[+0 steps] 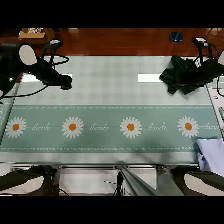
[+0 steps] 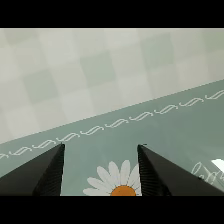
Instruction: Fold the shirts.
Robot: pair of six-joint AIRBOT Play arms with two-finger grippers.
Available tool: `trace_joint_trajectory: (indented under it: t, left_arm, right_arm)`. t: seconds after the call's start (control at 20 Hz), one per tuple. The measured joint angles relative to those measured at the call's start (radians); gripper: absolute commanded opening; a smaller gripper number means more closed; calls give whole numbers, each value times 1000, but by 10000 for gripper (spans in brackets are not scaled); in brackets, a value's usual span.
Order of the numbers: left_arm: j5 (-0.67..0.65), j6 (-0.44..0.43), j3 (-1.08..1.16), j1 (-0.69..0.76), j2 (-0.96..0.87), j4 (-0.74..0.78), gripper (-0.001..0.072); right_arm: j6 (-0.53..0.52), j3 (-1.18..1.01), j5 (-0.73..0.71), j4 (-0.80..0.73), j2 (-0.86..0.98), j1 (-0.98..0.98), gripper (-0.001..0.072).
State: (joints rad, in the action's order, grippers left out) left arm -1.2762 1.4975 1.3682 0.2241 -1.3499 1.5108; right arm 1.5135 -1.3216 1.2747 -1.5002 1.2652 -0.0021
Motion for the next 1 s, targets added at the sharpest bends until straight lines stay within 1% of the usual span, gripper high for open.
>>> trace_joint_trajectory:
  t: [0.75,1.0]
  left_arm:
    - [0,0,0,0,0,0,554]
    - [25,0,0,0,0,0,554]
  right_arm:
    - [0,0,-2,1,0,0,534]
    - [14,0,-51,6,1,0,534]
